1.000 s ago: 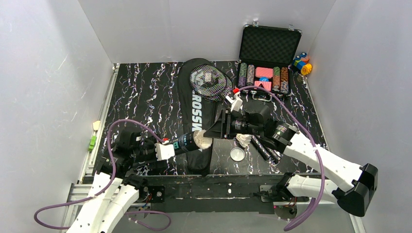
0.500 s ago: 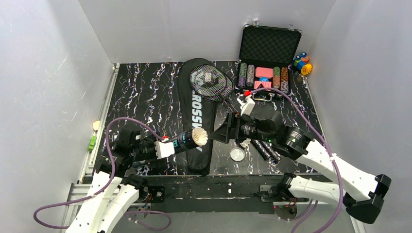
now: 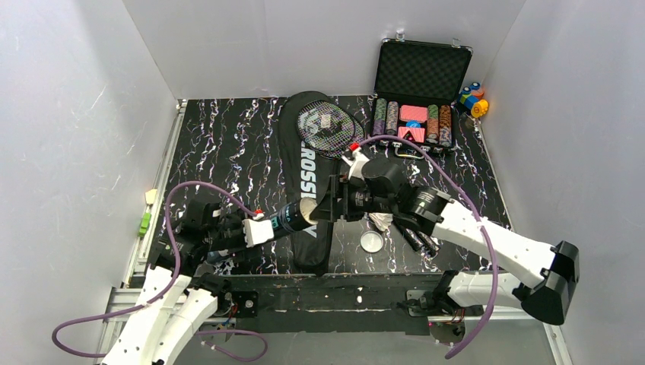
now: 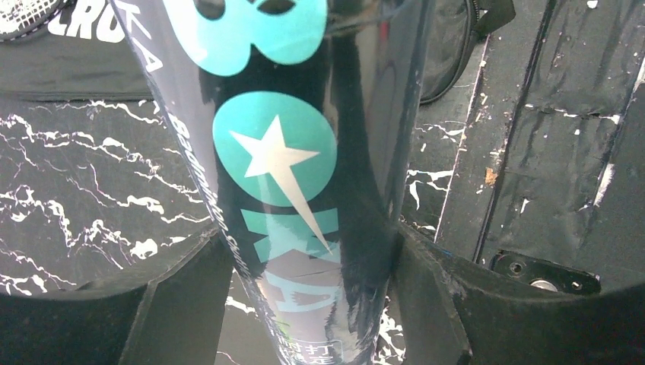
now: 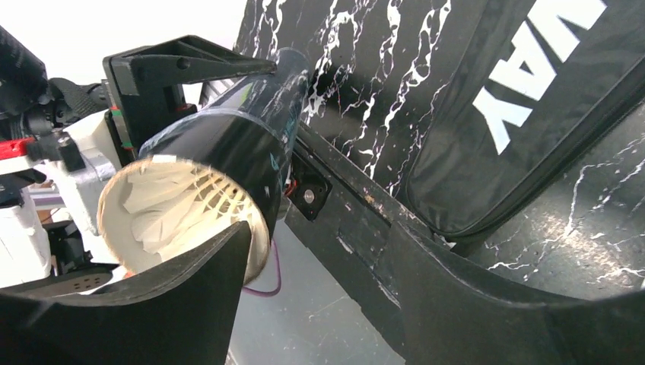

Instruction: Pack up the badminton gear

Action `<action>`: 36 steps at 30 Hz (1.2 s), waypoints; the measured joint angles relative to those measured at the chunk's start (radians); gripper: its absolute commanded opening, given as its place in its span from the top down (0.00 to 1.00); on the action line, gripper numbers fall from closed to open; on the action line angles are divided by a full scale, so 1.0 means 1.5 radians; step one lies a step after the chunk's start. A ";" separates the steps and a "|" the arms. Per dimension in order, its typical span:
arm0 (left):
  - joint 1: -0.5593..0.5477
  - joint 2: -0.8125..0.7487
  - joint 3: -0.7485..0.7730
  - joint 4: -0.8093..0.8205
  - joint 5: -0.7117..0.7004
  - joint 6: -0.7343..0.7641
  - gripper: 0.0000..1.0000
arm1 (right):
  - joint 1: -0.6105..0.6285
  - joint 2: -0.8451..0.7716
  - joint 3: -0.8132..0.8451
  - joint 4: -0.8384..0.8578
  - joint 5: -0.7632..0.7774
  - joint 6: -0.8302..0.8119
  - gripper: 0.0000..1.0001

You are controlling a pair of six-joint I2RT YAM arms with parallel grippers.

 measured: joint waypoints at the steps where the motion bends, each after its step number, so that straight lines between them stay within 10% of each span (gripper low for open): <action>1: 0.000 0.000 0.000 0.001 0.004 0.004 0.87 | 0.005 0.013 0.006 -0.002 -0.003 0.000 0.26; 22: -0.001 -0.024 -0.009 -0.009 0.016 0.021 0.88 | 0.024 0.043 0.048 -0.039 0.003 0.008 0.14; 36: -0.001 -0.027 -0.026 -0.004 0.014 0.028 0.88 | -0.277 -0.228 -0.130 -0.128 0.016 0.001 0.20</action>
